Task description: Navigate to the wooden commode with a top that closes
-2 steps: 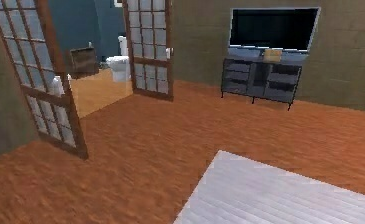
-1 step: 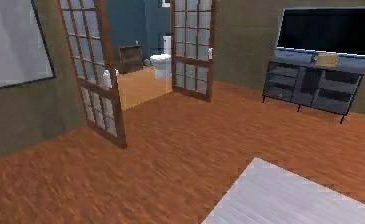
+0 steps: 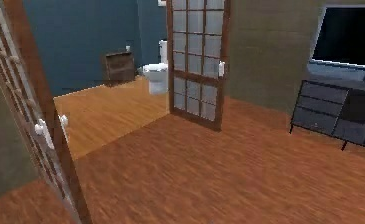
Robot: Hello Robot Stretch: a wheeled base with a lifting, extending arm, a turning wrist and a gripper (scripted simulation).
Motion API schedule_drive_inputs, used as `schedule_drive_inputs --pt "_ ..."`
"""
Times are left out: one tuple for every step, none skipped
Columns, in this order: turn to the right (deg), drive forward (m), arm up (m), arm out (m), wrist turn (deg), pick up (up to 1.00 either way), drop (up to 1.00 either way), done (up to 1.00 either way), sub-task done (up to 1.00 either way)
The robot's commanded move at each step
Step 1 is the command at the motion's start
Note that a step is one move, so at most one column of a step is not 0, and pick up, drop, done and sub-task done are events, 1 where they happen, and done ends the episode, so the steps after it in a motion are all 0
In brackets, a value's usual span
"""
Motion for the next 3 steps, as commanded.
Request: schedule_drive_inputs --pt "0.0 1.00 0.00 0.00 0.0 0.00 0.00 0.00 0.00" --pt "-3.0 0.00 0.00 0.00 0.0 0.00 0.00 0.00 0.00" --pt "0.0 0.45 0.00 0.00 0.0 0.00 0.00 0.00 0.00"
